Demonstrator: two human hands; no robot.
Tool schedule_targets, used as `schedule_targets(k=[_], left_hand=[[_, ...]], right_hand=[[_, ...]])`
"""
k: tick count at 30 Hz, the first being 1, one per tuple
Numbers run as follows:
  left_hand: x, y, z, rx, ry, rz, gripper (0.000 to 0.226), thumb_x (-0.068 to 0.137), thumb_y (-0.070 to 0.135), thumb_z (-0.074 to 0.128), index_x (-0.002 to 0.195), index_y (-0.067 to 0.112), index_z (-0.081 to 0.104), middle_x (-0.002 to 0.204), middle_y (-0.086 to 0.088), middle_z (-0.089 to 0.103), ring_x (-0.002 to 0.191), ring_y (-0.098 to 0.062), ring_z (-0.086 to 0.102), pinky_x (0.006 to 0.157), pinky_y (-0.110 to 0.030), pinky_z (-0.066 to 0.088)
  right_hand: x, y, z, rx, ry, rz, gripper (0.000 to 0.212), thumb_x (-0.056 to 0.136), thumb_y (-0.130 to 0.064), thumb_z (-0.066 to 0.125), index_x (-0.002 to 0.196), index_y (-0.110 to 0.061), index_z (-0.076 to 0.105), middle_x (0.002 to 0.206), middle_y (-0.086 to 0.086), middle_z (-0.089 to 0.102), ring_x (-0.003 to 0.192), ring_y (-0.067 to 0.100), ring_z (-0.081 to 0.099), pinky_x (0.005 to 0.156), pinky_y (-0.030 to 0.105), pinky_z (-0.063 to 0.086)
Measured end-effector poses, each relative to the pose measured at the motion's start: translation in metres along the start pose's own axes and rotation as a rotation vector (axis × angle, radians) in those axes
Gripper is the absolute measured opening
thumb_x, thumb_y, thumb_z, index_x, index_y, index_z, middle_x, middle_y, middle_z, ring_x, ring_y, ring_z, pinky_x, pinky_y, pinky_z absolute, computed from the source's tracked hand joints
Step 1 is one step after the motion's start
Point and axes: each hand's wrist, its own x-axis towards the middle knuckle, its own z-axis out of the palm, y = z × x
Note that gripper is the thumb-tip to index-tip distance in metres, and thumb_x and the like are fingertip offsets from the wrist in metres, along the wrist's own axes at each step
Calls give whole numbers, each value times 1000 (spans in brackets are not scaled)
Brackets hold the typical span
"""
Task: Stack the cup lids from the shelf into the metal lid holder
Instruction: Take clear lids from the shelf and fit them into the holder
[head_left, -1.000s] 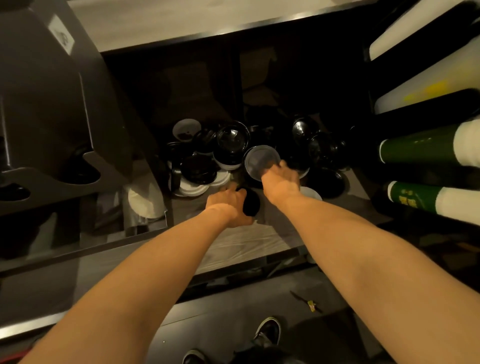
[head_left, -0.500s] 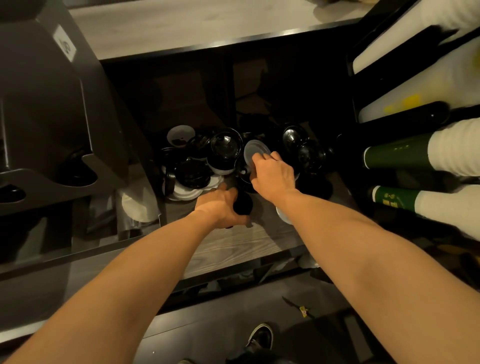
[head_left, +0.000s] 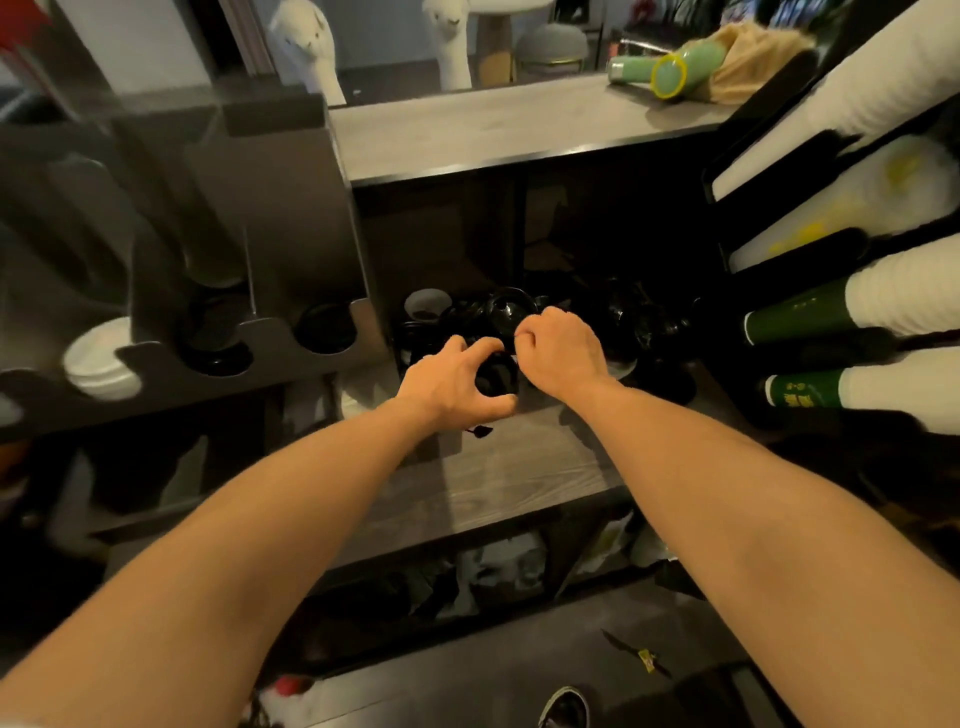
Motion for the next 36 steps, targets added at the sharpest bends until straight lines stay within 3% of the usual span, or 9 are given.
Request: schedule_targets(k=[3,8,12,18,21,26,29,33,36], left_hand=[[-31,-18,-22,-55,68,48,75,74,71,59,137,40,34,113,3,45,100,-29,58,84,-45,54],[-87,-48,-57,-98,200,130,73,74,67,66,130,31,37,116,5,53,95,-20,58,77,-41,55],[-129,-74,-80,-145,283,142,68,73,64,72,117,27,36,89,13,53,73,-9,57,65,-33,55],[-182,-121,-110,-106,380,91,68,73,57,77,109,21,32,79,4,54,66,-16,58,61,-32,54],[-198,-137,-119,-127,451,106,73,75,54,77,121,20,32,90,5,56,75,-16,61,66,-29,55],[-207,-154,-132,-278,508,73,77,76,48,77,139,21,43,128,-1,57,115,-17,56,95,-31,49],[-206,-160,-141,-300,476,49,83,76,42,82,145,18,41,137,-4,54,125,-20,52,103,-31,45],[-202,-170,-154,-299,431,-20,86,72,48,84,143,18,45,134,-2,58,122,-20,55,104,-36,48],[-195,-174,-162,-269,366,-63,80,69,52,84,134,20,51,124,1,62,112,-18,59,95,-35,53]], right_hand=[[-19,-34,-7,68,-23,70,28,95,-27,44,89,-18,69,87,6,66,85,32,64,66,35,44],[-42,-89,-6,208,-96,92,20,97,-33,55,107,-26,70,105,7,69,96,29,63,80,40,53],[-52,-132,1,267,-140,46,16,95,-33,63,105,-23,70,99,2,70,92,21,65,79,36,53],[-60,-194,11,335,-322,-6,44,92,-18,68,133,-29,56,116,3,63,104,22,61,86,35,53],[-61,-218,6,417,-436,-46,45,94,-12,63,135,-29,56,130,1,60,118,24,57,95,38,51],[-62,-245,-15,591,-531,9,37,101,-16,48,135,-27,58,117,2,61,104,20,59,83,33,52],[-54,-250,-17,709,-581,89,36,94,-21,52,126,-34,64,114,6,66,104,26,63,91,42,55],[-42,-252,-18,832,-594,75,26,89,-32,61,113,-36,73,113,6,72,109,29,66,98,51,52],[-35,-253,-24,846,-543,75,22,93,-31,64,114,-35,70,114,2,69,110,24,61,93,42,52]])
